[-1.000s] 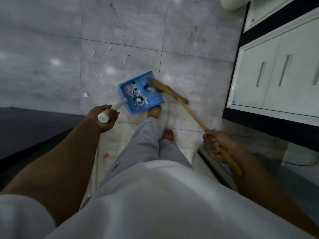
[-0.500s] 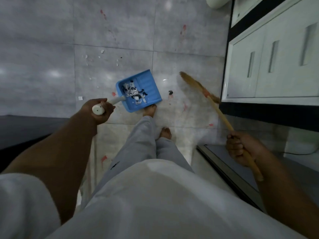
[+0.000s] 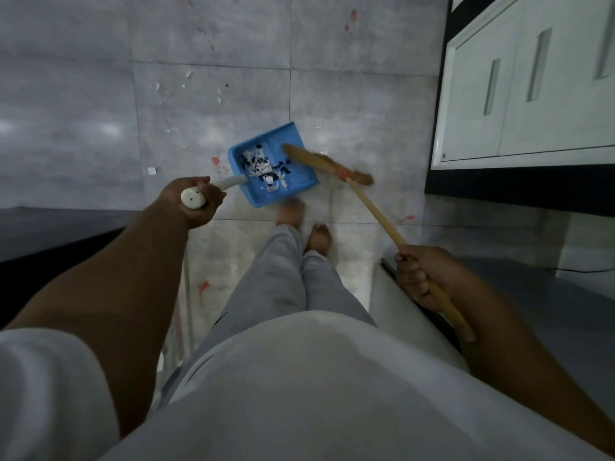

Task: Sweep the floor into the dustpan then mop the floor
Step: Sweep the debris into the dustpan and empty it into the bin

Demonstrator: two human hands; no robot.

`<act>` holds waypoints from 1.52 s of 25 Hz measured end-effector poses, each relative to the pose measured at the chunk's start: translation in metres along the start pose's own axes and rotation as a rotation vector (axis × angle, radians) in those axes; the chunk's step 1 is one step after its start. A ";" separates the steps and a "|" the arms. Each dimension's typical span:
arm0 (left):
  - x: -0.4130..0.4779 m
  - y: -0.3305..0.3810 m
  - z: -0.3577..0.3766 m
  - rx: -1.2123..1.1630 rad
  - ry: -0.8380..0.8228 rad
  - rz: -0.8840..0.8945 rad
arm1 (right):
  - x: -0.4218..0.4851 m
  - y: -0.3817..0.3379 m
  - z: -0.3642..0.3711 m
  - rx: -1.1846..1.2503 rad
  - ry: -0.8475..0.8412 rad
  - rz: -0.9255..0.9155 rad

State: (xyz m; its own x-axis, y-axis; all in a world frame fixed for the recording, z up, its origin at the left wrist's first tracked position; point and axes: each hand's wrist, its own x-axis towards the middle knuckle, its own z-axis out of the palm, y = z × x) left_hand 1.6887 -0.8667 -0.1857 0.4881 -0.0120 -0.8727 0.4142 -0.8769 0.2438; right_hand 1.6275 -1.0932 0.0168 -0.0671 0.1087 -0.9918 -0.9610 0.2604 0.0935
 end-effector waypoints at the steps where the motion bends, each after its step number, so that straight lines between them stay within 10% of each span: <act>1: 0.003 -0.011 0.002 0.048 0.091 -0.019 | -0.004 0.002 -0.004 -0.023 -0.008 0.005; 10: 0.028 -0.059 -0.023 -0.083 0.358 0.105 | -0.015 -0.021 -0.035 0.010 0.090 -0.084; 21: -0.010 -0.071 -0.013 -0.112 0.059 0.080 | -0.012 -0.040 -0.004 -0.010 0.036 -0.108; 24: -0.022 -0.083 -0.005 -0.500 0.073 0.083 | -0.013 -0.047 0.013 -0.078 0.037 -0.132; 30: -0.194 -0.230 -0.089 -2.354 -0.120 -0.449 | -0.019 -0.075 0.078 -0.248 0.024 -0.148; 38: -0.212 -0.267 -0.121 -2.592 -0.153 -0.505 | -0.008 -0.146 0.198 -0.201 -0.097 -0.048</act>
State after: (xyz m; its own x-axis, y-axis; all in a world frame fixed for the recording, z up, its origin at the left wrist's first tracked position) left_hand 1.5676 -0.5718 -0.0147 0.1671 -0.2067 -0.9640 0.0774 0.9775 -0.1962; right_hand 1.8216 -0.9423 0.0284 -0.0034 0.1947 -0.9809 -0.9972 0.0721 0.0177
